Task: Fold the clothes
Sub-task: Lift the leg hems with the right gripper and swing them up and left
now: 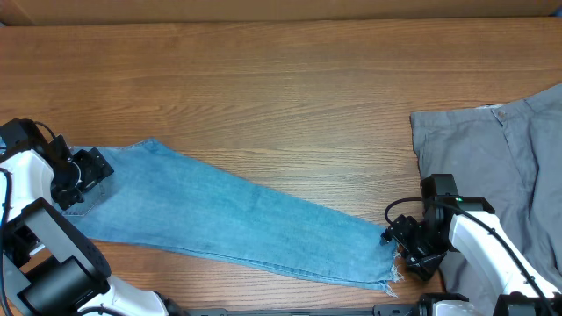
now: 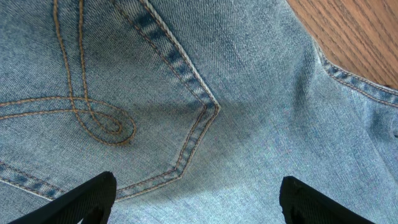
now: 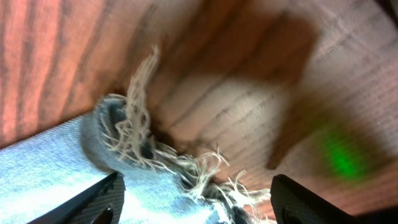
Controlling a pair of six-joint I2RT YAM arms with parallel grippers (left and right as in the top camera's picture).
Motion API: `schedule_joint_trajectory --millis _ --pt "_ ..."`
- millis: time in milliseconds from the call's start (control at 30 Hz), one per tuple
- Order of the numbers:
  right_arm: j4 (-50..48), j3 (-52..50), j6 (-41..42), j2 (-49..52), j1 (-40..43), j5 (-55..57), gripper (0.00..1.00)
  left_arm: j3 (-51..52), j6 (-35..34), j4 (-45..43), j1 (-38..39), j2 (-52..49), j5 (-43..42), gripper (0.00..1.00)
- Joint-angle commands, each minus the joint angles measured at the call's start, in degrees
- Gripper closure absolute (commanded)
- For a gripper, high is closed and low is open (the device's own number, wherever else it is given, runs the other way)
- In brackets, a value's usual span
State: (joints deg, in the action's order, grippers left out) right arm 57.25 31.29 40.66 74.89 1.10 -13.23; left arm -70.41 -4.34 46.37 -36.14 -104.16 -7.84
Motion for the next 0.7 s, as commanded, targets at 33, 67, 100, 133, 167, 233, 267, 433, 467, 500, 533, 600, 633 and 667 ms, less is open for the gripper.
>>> schedule_joint_trajectory --millis 33,67,100,133,167,233,267,433,467,500,533,600,633,667 --pt "-4.1 -3.6 -0.6 0.5 0.1 -6.1 0.37 0.5 -0.8 -0.2 -0.3 -0.1 0.3 0.13" --pt "-5.4 -4.6 -0.6 0.8 0.1 -8.4 0.43 0.5 -0.8 -0.4 -0.3 -0.1 0.3 0.12" --pt "-7.2 -5.6 -0.6 1.1 0.1 -10.2 0.46 0.5 -0.8 -0.7 -0.3 -0.1 0.3 0.12" --pt "-8.5 -6.4 -0.6 1.2 0.1 -11.0 0.50 0.5 -0.8 -1.0 -0.3 -0.1 0.3 0.11" --pt "-9.4 -6.9 -1.0 1.3 0.1 -11.6 0.53 0.5 -0.9 -1.3 -0.3 -0.1 0.3 0.10" --pt "-11.7 -7.4 -4.0 1.3 0.1 -13.7 0.61 0.5 -0.8 -1.4 -0.3 -0.1 0.3 0.10" --pt "-12.3 -7.4 -5.6 1.3 0.1 -14.7 0.68 0.5 -0.8 -1.4 -0.3 -0.1 0.3 0.10" --pt "-14.1 -5.4 -9.1 1.2 0.1 -16.4 0.96 0.5 -0.8 -1.3 -0.4 -0.1 -1.4 0.09" --pt "-14.1 -3.9 -9.6 1.1 0.1 -16.2 0.96 0.5 -0.8 -1.2 -0.4 -0.1 -1.7 0.09" --pt "-14.0 -1.7 -9.7 1.0 0.3 -15.7 0.96 0.5 -0.8 -1.2 -0.4 -0.1 -1.9 0.09" --pt "-13.8 0.1 -9.7 0.9 0.3 -15.3 0.96 0.3 -0.8 -1.2 -0.4 -0.1 -2.0 0.09" --pt "-12.5 5.9 -9.6 0.8 0.3 -13.5 0.96 -0.4 -0.8 -0.5 -0.6 -0.1 -2.7 0.09" --pt "-11.6 8.9 -9.6 0.8 0.3 -11.9 0.96 -1.0 -0.8 0.2 -0.8 -0.1 -2.8 0.09" --pt "-10.4 12.5 -9.6 0.8 0.3 -9.6 0.96 -1.6 -0.8 0.9 -1.0 -0.1 -3.3 0.09"
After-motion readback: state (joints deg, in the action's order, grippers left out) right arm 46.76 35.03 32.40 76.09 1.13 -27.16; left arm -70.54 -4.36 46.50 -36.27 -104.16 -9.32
